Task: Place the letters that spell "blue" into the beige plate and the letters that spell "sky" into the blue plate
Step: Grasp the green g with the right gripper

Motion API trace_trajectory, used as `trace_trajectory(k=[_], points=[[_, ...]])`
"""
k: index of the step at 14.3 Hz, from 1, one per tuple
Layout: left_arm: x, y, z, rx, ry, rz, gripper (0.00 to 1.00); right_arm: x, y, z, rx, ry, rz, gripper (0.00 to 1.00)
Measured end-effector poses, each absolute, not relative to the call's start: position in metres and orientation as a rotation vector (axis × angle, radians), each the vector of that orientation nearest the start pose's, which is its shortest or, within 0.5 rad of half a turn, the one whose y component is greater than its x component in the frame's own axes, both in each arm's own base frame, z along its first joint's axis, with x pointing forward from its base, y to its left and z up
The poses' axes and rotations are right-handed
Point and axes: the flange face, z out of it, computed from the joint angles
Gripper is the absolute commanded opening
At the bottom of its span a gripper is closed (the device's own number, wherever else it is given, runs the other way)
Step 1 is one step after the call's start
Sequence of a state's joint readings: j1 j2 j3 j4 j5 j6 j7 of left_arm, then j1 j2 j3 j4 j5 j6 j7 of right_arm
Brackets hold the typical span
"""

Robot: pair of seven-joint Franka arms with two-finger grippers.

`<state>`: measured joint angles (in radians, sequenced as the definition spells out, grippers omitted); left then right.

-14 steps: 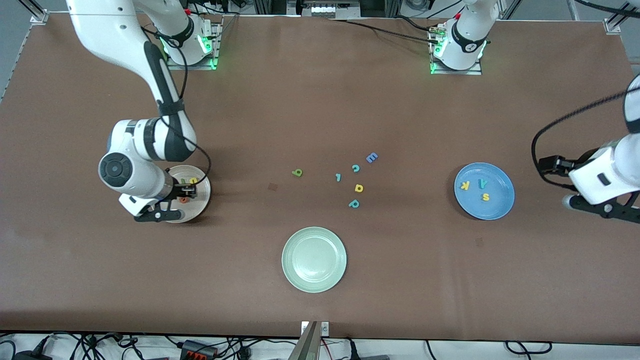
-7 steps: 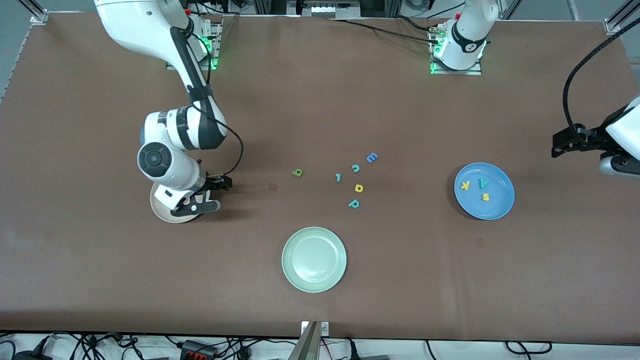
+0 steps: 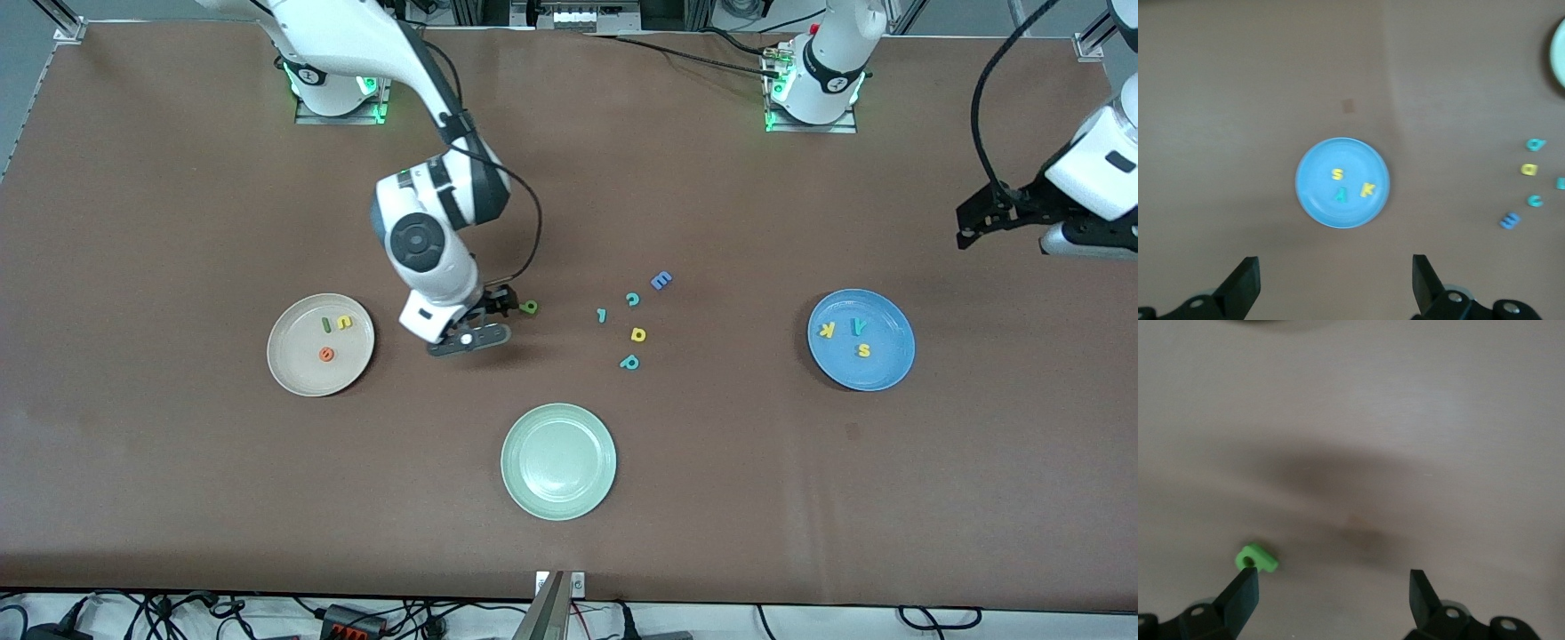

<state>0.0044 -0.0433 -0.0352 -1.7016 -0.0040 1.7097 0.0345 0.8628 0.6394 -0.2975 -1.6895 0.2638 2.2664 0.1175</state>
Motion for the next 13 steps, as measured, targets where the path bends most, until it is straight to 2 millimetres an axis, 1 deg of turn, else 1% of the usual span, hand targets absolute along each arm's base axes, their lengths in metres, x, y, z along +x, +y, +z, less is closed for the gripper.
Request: trace_trajectory(k=[2, 3, 7, 8, 10, 12, 13], points=[[0.551, -0.016, 0.596, -3.169, 0.077, -0.076, 1.00, 0.545, 0.402, 0.224, -3.086, -0.730, 0.045, 1.00], [0.551, -0.015, 0.595, -3.171, 0.072, -0.069, 1.00, 0.540, 0.410, 0.220, -3.077, -0.808, 0.045, 1.00], [0.550, -0.015, 0.594, -3.171, 0.076, -0.049, 1.00, 0.518, 0.440, 0.210, -3.044, -0.965, 0.055, 1.00], [0.550, -0.016, 0.595, -3.170, 0.083, -0.053, 1.00, 0.515, 0.444, 0.208, -3.031, -1.009, 0.058, 0.97], [0.550, -0.019, 0.598, -3.165, 0.111, -0.058, 1.00, 0.512, 0.446, 0.202, -3.010, -1.081, 0.064, 0.87], [0.548, -0.021, 0.600, -3.161, 0.150, -0.039, 1.00, 0.511, 0.448, 0.194, -2.989, -1.135, 0.049, 0.83], [0.547, -0.021, 0.601, -3.160, 0.160, -0.030, 1.00, 0.511, 0.450, 0.191, -2.976, -1.164, 0.037, 0.82]])
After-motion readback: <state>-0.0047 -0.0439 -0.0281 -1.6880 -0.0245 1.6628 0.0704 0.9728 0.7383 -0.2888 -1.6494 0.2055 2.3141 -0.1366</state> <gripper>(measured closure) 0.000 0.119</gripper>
